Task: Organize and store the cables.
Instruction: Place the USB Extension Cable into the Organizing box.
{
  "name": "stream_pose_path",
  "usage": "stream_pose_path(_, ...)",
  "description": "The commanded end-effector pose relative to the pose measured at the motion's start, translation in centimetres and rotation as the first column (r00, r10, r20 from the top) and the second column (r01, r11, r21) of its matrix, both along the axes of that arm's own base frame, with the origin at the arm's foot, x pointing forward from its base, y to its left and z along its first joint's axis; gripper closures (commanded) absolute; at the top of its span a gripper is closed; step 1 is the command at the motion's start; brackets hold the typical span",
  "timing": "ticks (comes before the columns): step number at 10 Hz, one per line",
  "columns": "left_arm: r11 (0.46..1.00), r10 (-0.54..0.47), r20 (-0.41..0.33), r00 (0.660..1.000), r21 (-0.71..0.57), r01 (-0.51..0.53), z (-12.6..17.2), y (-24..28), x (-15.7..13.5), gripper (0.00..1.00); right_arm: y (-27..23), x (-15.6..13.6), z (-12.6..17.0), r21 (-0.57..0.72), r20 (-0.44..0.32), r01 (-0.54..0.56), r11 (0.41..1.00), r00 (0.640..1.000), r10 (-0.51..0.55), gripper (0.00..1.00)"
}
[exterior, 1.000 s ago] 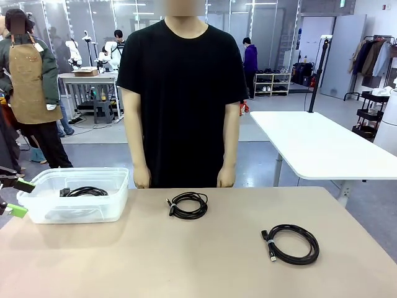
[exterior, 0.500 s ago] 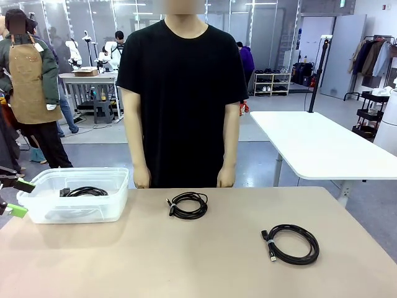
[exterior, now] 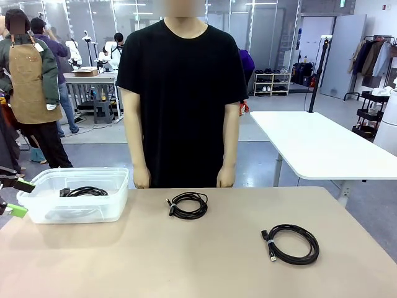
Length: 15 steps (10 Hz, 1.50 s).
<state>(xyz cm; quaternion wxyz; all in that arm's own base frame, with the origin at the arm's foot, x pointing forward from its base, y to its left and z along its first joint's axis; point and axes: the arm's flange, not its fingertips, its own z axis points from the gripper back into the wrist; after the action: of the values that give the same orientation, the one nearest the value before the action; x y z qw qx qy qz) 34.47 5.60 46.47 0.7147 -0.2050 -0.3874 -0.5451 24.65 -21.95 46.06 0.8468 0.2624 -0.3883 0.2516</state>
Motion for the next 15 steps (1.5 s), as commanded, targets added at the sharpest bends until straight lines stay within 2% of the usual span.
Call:
stream_pose_path(1,1.0,-0.002,0.005,1.0,-0.022,0.003,0.0,-0.1,0.2,0.0,-0.1,-0.1,0.0,-0.003,0.014,-0.009,1.0,1.0,0.009,0.0)
stream_pose_path(10,1.0,0.0,0.0,1.0,0.0,0.0,0.0,0.0,0.0,0.0,-0.1,-0.1,0.0,-0.003,0.014,-0.009,1.0,1.0,0.009,0.0)
stream_pose_path(11,0.998,-0.055,-0.034,0.998,-0.023,0.054,1.7,-2.1,0.2,0.0,-0.1,-0.1,0.0,-0.003,0.014,-0.009,1.0,1.0,0.009,0.0)
stream_pose_path(13,0.998,-0.014,-0.176,0.984,0.054,0.023,5.9,-8.9,1.0,0.0,-0.1,-0.1,0.0,-0.003,0.014,-0.009,1.0,1.0,0.009,0.0)
stream_pose_path(15,0.986,0.044,-0.236,0.971,0.167,-0.004,9.3,-16.1,2.6,0.0,-0.1,-0.1,0.0,-0.003,0.014,-0.009,1.0,1.0,0.009,0.0)
